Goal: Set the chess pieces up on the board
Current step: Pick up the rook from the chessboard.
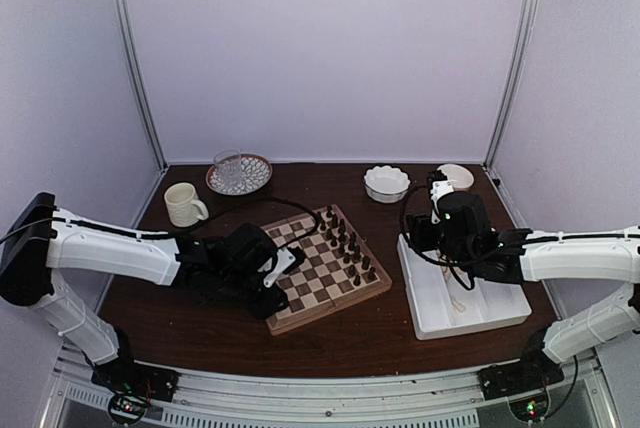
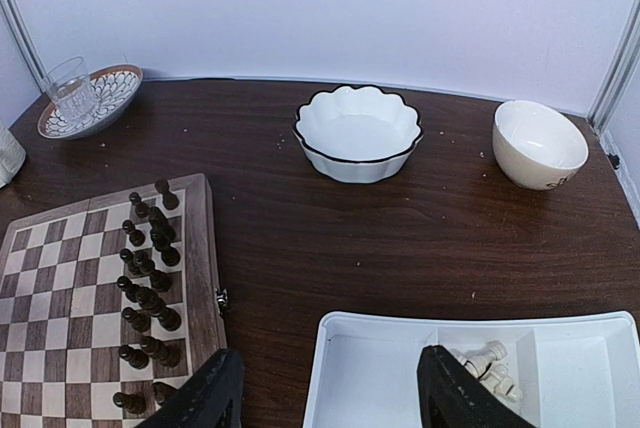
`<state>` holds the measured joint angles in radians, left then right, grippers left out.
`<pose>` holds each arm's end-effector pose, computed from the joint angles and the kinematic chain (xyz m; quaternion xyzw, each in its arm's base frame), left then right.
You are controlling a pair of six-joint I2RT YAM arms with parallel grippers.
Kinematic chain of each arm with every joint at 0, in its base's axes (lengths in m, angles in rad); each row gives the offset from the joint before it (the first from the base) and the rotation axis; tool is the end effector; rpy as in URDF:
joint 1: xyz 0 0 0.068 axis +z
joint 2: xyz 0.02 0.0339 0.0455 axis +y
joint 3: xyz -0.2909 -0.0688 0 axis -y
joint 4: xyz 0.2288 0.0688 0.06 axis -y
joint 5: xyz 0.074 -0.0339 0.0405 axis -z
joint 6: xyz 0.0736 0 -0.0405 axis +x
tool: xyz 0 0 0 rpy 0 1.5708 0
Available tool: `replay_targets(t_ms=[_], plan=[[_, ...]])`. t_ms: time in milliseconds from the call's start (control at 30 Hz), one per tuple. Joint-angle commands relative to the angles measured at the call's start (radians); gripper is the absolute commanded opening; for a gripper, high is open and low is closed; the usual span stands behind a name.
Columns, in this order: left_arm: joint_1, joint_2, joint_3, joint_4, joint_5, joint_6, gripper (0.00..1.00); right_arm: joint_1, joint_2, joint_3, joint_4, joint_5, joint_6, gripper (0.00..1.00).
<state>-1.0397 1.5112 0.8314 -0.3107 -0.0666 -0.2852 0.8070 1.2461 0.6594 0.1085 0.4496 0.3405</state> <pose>0.1557 -0.2555 0.1834 0.3439 0.8938 -0.1507 0.2451 0.2137 0.1768 0.2479 -0.0799 0.8372 0.1149 0.5287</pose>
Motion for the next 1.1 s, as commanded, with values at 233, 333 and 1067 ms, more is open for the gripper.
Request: replay_targets(t_ms=[233,333,1067], plan=[[0.000,0.008,0.032,-0.005,0.001,0.009,0.23,-0.005,-0.002,0.009,0.000,0.016,0.005,0.62],[0.000,0.001,0.032,-0.004,0.003,0.009,0.19,-0.004,-0.002,0.011,-0.003,0.018,0.005,0.62],[0.000,0.003,0.041,-0.010,-0.016,0.002,0.25,-0.005,0.000,0.014,-0.016,0.018,0.012,0.62]])
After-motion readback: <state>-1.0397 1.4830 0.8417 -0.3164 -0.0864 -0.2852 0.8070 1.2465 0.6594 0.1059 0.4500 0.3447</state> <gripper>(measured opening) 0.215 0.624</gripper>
